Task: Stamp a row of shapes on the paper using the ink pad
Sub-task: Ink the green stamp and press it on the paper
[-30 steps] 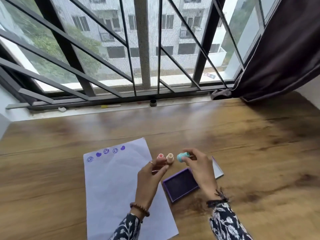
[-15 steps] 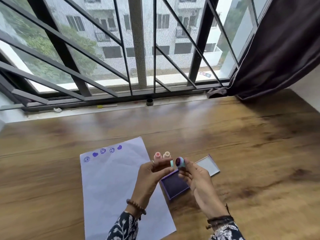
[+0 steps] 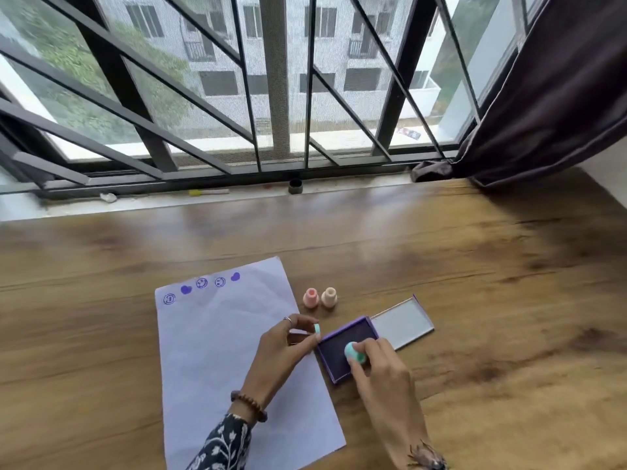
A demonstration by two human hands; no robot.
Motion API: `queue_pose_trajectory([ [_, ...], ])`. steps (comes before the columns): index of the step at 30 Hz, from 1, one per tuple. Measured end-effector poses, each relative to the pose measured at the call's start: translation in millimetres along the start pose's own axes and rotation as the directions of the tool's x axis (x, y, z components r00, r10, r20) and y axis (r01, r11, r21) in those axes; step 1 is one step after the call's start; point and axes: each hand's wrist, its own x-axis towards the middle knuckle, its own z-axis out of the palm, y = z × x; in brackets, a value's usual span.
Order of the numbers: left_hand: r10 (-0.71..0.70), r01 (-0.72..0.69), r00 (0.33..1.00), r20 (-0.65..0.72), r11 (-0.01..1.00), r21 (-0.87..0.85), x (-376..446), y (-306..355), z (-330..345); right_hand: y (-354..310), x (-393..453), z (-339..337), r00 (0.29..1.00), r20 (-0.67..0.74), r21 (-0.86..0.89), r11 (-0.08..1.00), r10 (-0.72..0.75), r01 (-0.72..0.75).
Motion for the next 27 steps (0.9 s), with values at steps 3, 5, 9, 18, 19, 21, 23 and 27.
queue_pose_trajectory([
  [3, 0.017, -0.017, 1.0, 0.002, 1.0, 0.02, 0.7, -0.3, 0.4, -5.2, 1.5, 3.1, 0.999, -0.01, -0.089, 0.995, -0.051, 0.05],
  [5, 0.023, -0.023, 1.0, -0.001, 0.999, 0.026, 1.4, -0.7, 0.5, -6.1, 4.7, 3.5, 0.998, -0.011, -0.119, 0.991, -0.059, 0.057],
  [9, 0.053, -0.053, 0.999, 0.011, 0.997, 0.047, 2.3, -0.4, 1.0, -8.0, 18.0, -7.1, 0.996, 0.084, -0.053, 0.998, 0.022, -0.017],
  [18, 0.099, -0.101, 0.995, 0.025, 0.991, 0.088, 2.7, 3.3, -2.5, -8.9, 56.6, -22.0, 0.903, 0.369, -0.053, 0.975, 0.22, -0.216],
  [19, 0.115, -0.117, 0.993, 0.024, 0.989, 0.085, 1.7, 4.7, -5.3, -8.7, 57.5, -24.5, 0.892, 0.383, -0.016, 0.967, 0.239, -0.253],
  [21, 0.149, -0.149, 0.989, 0.01, 0.985, 0.083, -0.4, 5.3, -14.9, -7.7, 58.3, -30.0, 0.88, 0.387, 0.031, 0.95, 0.275, -0.311],
  [23, 0.192, -0.186, 0.981, -0.04, 0.976, 0.112, -2.1, 2.1, -31.9, -11.5, 58.8, -32.7, 0.889, 0.348, 0.089, 0.934, 0.297, -0.347],
  [27, 0.314, -0.257, 0.936, -0.156, 0.917, 0.306, -1.9, -13.3, -78.5, -49.0, 59.3, -19.8, 0.918, 0.311, 0.472, 0.798, 0.247, -0.374],
])
